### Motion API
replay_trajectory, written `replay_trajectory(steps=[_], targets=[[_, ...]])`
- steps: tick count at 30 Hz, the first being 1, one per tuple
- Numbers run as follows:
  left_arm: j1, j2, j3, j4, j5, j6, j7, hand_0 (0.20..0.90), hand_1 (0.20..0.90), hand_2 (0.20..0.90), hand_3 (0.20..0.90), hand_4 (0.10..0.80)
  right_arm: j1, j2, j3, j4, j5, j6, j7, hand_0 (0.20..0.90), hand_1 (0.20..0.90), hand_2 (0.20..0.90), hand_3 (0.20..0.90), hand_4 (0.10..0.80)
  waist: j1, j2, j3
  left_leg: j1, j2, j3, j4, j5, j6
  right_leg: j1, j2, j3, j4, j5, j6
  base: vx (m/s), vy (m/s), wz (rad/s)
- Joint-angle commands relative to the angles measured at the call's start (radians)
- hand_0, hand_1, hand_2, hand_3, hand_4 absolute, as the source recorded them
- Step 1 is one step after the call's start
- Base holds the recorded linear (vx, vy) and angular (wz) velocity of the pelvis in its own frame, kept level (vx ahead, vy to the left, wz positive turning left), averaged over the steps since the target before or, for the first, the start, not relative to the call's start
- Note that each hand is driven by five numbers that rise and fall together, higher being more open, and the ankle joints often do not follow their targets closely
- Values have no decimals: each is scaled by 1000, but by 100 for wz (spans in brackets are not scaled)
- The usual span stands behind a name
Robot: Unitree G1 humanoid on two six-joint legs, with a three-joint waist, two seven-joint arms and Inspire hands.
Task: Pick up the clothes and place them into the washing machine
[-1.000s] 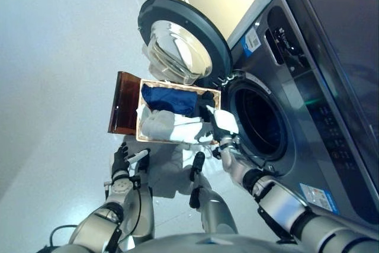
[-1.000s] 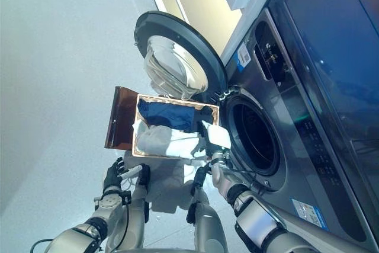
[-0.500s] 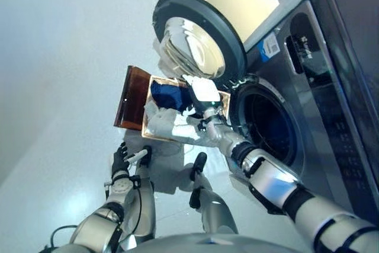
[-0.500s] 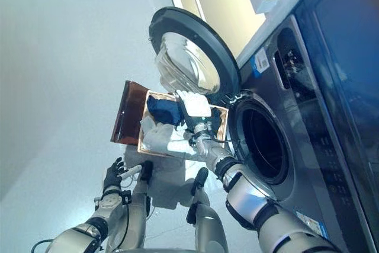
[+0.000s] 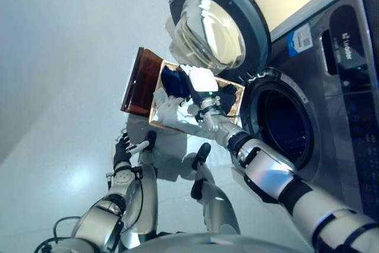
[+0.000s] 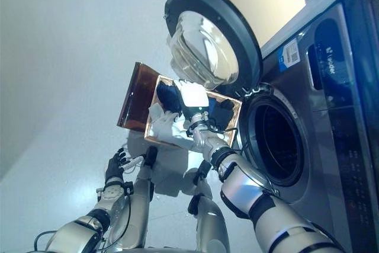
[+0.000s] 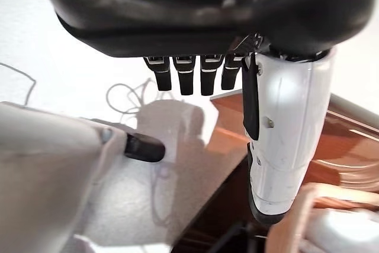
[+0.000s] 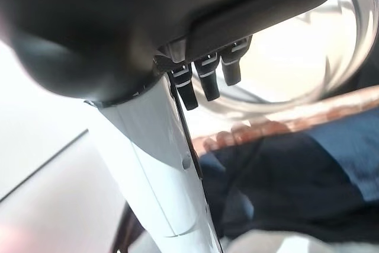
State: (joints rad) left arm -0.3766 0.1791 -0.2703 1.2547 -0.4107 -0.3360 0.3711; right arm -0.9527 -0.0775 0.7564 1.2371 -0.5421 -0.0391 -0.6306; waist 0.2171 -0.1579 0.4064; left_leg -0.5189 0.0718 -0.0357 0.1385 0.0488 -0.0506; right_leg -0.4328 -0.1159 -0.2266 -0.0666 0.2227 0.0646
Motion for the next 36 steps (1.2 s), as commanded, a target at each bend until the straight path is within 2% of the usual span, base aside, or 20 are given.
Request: replay_trajectory(steps=[1,15,25,36], targets=[[-44,-17,-63,-41,-25,-57,22,900,900,900,900,800,-151,-34,-7,-1,11,7,-55,900,900,900,900,800,42,53,38,64,-43,0,-226,130,-22,56,14,0,89,-71,59,-33,9,4],[-78,-27,-121,-147,-68,-75,26,900,900,900,900,800,-227,-93,-6,41,5,38,-73,900,900,900,900,800,51,88,112,-2,-50,-25,-226,155,-26,-6,6,-16,105,-66,58,-30,1,5],[-69,-30,-134,-154,-84,-72,20,900,900,900,900,800,-301,-154,-9,69,21,48,-88,900,900,900,900,800,55,99,113,-22,-54,-28,-226,159,-26,-34,5,-21,112,-65,56,-7,0,5],[-61,-25,-140,-166,-102,-72,11,900,900,900,900,800,-347,-165,12,85,45,35,-59,900,900,900,900,800,57,97,114,-35,-50,-35,-226,161,-27,-47,5,-24,110,-62,55,0,0,0]])
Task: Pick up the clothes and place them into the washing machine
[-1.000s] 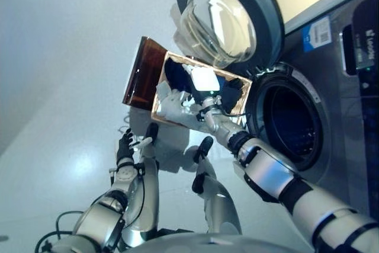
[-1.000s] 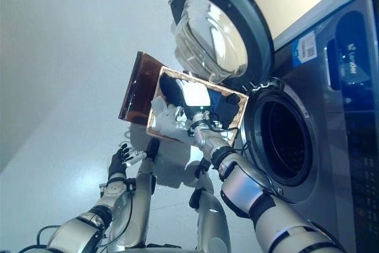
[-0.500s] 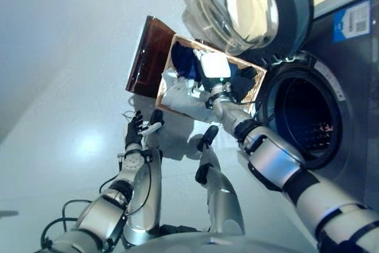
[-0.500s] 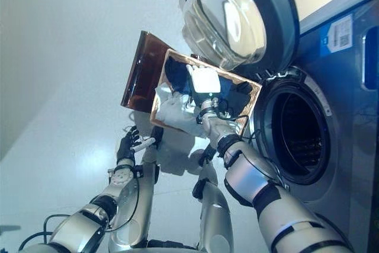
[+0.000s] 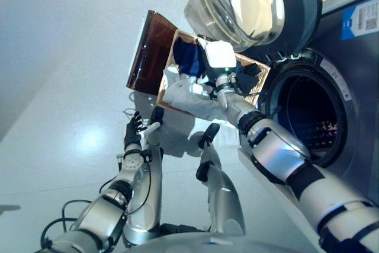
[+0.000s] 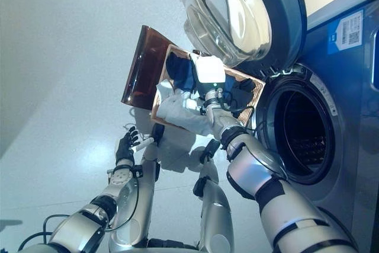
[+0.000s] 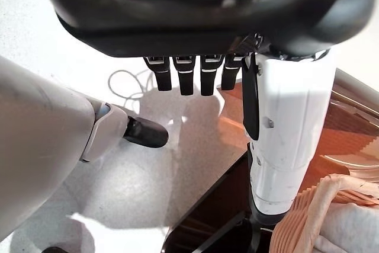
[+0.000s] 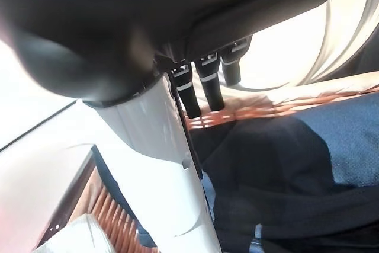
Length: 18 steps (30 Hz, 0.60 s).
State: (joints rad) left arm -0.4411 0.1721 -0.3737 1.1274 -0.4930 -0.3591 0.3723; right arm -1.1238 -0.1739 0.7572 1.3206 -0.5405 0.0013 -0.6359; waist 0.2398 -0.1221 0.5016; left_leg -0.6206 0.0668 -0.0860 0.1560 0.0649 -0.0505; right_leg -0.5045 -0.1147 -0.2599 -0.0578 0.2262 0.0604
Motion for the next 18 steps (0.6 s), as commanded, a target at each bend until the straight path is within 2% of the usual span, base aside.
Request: replay_trajectory(steps=[1,18], targets=[[4,-19,-37,-39,-21,-47,8,900,900,900,900,800,-177,-68,11,2,48,-8,-53,900,900,900,900,800,35,61,18,65,-46,13,-243,146,-27,23,4,8,102,-66,59,0,0,0],[-4,-20,-67,-98,-45,-53,1,900,900,900,900,800,-189,-68,30,25,64,-12,-25,900,900,900,900,800,40,68,18,-12,-52,-14,-243,160,-33,-27,5,-20,101,-65,62,3,-8,3]])
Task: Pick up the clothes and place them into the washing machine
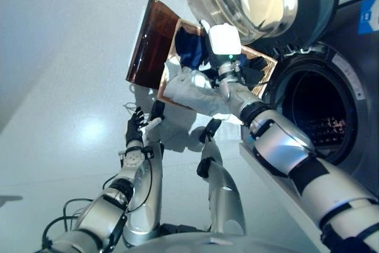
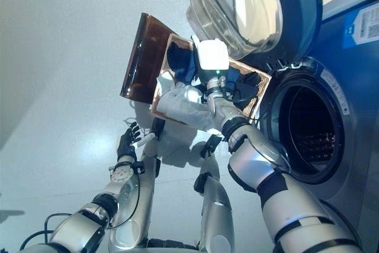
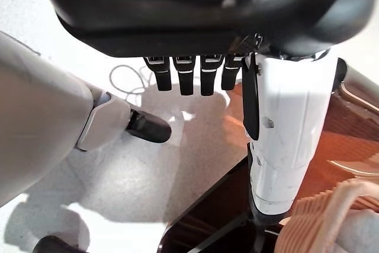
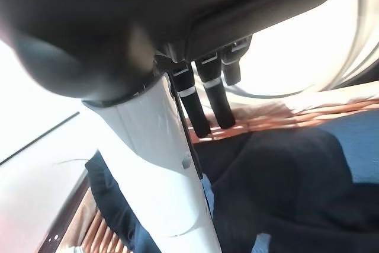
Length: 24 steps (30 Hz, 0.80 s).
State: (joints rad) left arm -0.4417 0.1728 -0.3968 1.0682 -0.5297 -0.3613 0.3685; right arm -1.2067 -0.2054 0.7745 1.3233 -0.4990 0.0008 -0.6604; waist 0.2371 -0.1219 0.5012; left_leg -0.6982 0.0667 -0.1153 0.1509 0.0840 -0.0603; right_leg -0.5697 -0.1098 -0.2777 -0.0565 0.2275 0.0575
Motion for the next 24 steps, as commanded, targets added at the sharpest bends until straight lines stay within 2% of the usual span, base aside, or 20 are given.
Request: replay_trajectory(steps=[1,13,24], targets=[[-4,-20,-43,-42,-11,-52,5,900,900,900,900,800,-107,-30,15,21,22,-13,2,900,900,900,900,800,43,68,19,61,-52,14,-238,141,-24,34,0,-2,101,-67,64,-4,-10,7],[-24,-34,-32,-26,-13,-46,16,900,900,900,900,800,-71,21,11,23,16,-18,11,900,900,900,900,800,36,68,19,41,-48,12,-238,146,-23,7,5,-9,117,-76,57,0,-2,2],[-48,-39,-2,48,30,-32,29,900,900,900,900,800,63,102,-20,-11,12,-30,17,900,900,900,900,800,36,49,19,155,-44,35,-238,126,-19,112,7,6,120,-89,55,9,-2,-2]])
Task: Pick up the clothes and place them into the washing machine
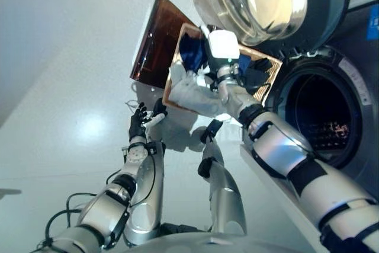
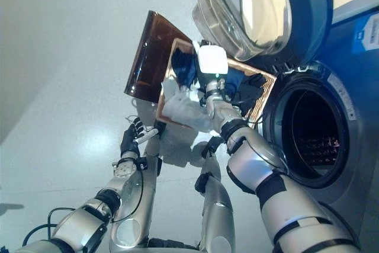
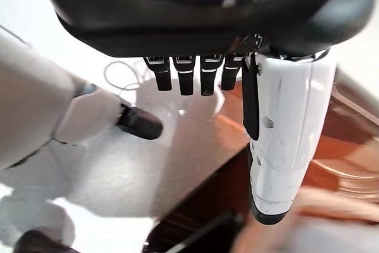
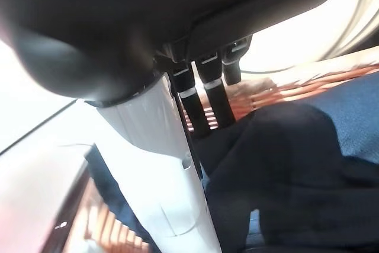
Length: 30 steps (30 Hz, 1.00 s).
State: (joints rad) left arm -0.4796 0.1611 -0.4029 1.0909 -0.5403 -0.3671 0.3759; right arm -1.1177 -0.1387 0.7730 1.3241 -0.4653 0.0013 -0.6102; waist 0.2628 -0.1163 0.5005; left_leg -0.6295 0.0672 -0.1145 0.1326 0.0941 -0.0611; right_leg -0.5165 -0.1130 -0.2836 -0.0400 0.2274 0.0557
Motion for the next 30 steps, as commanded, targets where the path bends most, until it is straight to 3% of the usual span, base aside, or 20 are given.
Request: replay_trajectory(steps=[1,17,30], targets=[[-12,-27,8,32,44,-26,21,900,900,900,900,800,-18,38,-21,-11,-21,-34,-30,900,900,900,900,800,11,41,19,94,-44,34,-220,114,-18,67,11,13,102,-90,57,0,0,0],[-8,-40,16,63,55,-25,29,900,900,900,900,800,63,73,-41,-16,-30,-38,-57,900,900,900,900,800,-3,27,-19,151,-42,46,-220,93,-14,125,15,28,83,-99,57,9,1,-2],[2,-44,-3,47,43,-28,25,900,900,900,900,800,23,34,-61,4,-26,-26,-81,900,900,900,900,800,0,33,-15,147,-44,43,-220,93,-14,125,18,28,75,-95,55,4,-5,1]])
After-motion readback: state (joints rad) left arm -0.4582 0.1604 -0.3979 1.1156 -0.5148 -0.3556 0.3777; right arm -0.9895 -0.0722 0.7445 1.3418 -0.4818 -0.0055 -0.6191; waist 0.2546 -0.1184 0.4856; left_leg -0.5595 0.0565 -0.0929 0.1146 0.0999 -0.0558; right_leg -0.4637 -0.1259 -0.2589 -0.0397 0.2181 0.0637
